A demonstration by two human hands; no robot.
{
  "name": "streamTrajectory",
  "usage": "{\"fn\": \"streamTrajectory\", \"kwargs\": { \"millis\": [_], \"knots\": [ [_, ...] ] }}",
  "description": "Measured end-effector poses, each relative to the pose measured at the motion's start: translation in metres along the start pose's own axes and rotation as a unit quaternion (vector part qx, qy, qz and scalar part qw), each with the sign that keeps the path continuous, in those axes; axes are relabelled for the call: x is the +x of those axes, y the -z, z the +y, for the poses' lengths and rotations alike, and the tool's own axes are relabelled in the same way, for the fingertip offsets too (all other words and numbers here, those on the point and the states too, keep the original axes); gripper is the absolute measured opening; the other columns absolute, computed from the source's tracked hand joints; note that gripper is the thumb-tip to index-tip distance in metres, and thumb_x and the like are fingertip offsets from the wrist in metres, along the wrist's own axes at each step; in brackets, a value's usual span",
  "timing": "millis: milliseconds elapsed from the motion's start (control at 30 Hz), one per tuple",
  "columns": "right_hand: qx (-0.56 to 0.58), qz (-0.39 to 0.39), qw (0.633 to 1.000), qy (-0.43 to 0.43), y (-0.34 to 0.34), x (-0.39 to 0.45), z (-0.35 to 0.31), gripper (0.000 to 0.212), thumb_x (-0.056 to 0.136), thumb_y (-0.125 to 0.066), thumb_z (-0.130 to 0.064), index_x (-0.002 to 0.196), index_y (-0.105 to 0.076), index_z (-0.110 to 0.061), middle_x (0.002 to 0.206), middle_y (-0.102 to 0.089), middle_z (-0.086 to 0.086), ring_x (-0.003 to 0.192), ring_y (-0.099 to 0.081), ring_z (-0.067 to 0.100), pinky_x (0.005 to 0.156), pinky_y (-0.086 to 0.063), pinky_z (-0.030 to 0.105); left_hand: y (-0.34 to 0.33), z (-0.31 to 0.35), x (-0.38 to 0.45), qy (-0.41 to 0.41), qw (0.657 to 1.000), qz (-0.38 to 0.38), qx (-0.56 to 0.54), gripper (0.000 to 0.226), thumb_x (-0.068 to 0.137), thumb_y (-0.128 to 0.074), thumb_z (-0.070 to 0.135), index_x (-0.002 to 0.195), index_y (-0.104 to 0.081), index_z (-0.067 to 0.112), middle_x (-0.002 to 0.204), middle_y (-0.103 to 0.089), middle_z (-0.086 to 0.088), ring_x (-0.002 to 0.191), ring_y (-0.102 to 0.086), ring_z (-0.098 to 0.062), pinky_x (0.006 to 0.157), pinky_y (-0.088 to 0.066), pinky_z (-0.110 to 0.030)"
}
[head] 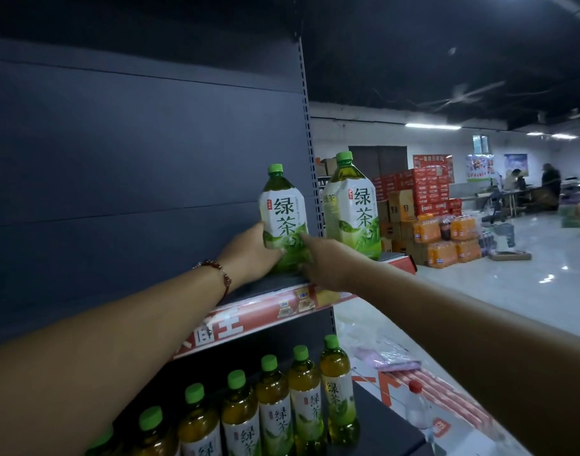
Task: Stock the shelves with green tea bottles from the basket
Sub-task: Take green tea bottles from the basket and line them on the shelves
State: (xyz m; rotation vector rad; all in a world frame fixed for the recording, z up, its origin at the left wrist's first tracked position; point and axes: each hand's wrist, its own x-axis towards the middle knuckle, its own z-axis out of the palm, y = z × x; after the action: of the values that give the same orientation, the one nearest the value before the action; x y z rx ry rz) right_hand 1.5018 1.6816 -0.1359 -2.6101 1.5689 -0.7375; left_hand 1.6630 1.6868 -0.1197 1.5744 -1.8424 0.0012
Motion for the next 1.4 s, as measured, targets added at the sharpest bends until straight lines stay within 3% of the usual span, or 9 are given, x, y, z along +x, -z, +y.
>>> {"fn": "streamTrajectory", "kwargs": {
  "millis": [167, 267, 433, 667, 967, 1067, 1167, 1234, 1400],
  "knots": [
    [-0.109, 0.006, 0.991, 0.074, 0.01, -0.064, 0.007, 0.067, 0.101, -0.05, -0.038, 0.157, -0.019, -0.018, 0.161, -0.029, 0.007, 0.146, -0.031, 0.027, 0.118, -0.029, 0.044, 0.012, 0.025, -0.05, -0.075, 0.977, 0.011, 0.2, 0.052, 0.095, -0.057, 0.045, 0.142, -0.051, 0.023, 0.141, -0.055, -0.002, 0.119, -0.056, -0.024, 0.09, -0.046, -0.033],
    [-0.134, 0.016, 0.988, 0.075, 0.01, -0.104, 0.021, 0.067, 0.099, -0.05, -0.047, 0.156, -0.022, -0.025, 0.162, -0.026, 0.002, 0.149, -0.024, 0.025, 0.121, -0.022, 0.044, 0.002, 0.046, -0.087, -0.138, 0.965, 0.016, 0.224, 0.055, 0.096, -0.053, 0.049, 0.145, -0.047, 0.026, 0.149, -0.049, 0.0, 0.13, -0.05, -0.023, 0.101, -0.043, -0.037],
    [-0.158, -0.018, 0.987, -0.004, 0.003, -0.183, 0.055, 0.071, 0.098, -0.046, -0.053, 0.158, -0.013, -0.03, 0.166, -0.013, -0.002, 0.153, -0.007, 0.024, 0.123, -0.01, 0.041, -0.051, 0.075, -0.144, -0.19, 0.962, -0.022, 0.193, 0.062, 0.097, -0.048, 0.055, 0.153, -0.032, 0.032, 0.159, -0.033, 0.006, 0.145, -0.03, -0.019, 0.118, -0.022, -0.039],
    [-0.146, -0.1, 0.97, -0.167, -0.034, -0.314, 0.132, 0.075, 0.097, -0.05, -0.053, 0.158, -0.014, -0.029, 0.165, -0.016, 0.001, 0.153, -0.009, 0.027, 0.123, -0.012, 0.04, -0.175, 0.105, -0.215, -0.232, 0.956, -0.146, 0.107, 0.062, 0.099, -0.043, 0.054, 0.155, -0.027, 0.032, 0.164, -0.021, 0.003, 0.15, -0.021, -0.02, 0.122, -0.017, -0.04],
    [-0.117, -0.216, 0.895, -0.371, -0.131, -0.49, 0.218, 0.08, 0.094, -0.057, -0.049, 0.158, -0.016, -0.024, 0.165, -0.018, 0.007, 0.151, -0.017, 0.031, 0.122, -0.019, 0.047, -0.331, 0.145, -0.33, -0.263, 0.905, -0.333, 0.042, 0.063, 0.101, -0.04, 0.052, 0.156, -0.023, 0.027, 0.166, -0.014, -0.004, 0.151, -0.014, -0.025, 0.121, -0.013, -0.041],
    [-0.088, -0.254, 0.865, -0.424, -0.169, -0.533, 0.235, 0.08, 0.095, -0.057, -0.05, 0.158, -0.015, -0.024, 0.164, -0.02, 0.008, 0.15, -0.02, 0.032, 0.121, -0.019, 0.047, -0.368, 0.145, -0.363, -0.274, 0.887, -0.368, 0.043, 0.061, 0.101, -0.042, 0.049, 0.155, -0.026, 0.025, 0.164, -0.02, -0.006, 0.149, -0.021, -0.025, 0.12, -0.018, -0.043],
    [-0.058, -0.267, 0.854, -0.442, -0.208, -0.566, 0.242, 0.081, 0.093, -0.058, -0.049, 0.158, -0.015, -0.026, 0.161, -0.026, 0.008, 0.146, -0.027, 0.033, 0.119, -0.024, 0.048, -0.393, 0.13, -0.396, -0.276, 0.872, -0.402, 0.039, 0.051, 0.1, -0.045, 0.045, 0.146, -0.039, 0.023, 0.15, -0.041, -0.002, 0.138, -0.038, -0.023, 0.113, -0.03, -0.04],
    [-0.041, -0.279, 0.844, -0.456, -0.235, -0.585, 0.244, 0.08, 0.094, -0.058, -0.046, 0.158, -0.015, -0.027, 0.163, -0.022, 0.008, 0.149, -0.02, 0.035, 0.121, -0.019, 0.052, -0.403, 0.122, -0.412, -0.285, 0.855, -0.432, 0.032, 0.048, 0.101, -0.046, 0.042, 0.145, -0.041, 0.023, 0.145, -0.046, -0.002, 0.136, -0.041, -0.022, 0.112, -0.032, -0.038],
    [-0.015, -0.324, 0.805, -0.497, -0.289, -0.609, 0.249, 0.083, 0.094, -0.057, -0.049, 0.158, -0.012, -0.022, 0.163, -0.021, 0.01, 0.149, -0.022, 0.034, 0.119, -0.023, 0.051, -0.416, 0.116, -0.424, -0.376, 0.819, -0.429, 0.058, 0.06, 0.103, -0.041, 0.042, 0.156, -0.022, 0.024, 0.164, -0.02, -0.006, 0.151, -0.016, -0.026, 0.122, -0.011, -0.042]
  ]
}}
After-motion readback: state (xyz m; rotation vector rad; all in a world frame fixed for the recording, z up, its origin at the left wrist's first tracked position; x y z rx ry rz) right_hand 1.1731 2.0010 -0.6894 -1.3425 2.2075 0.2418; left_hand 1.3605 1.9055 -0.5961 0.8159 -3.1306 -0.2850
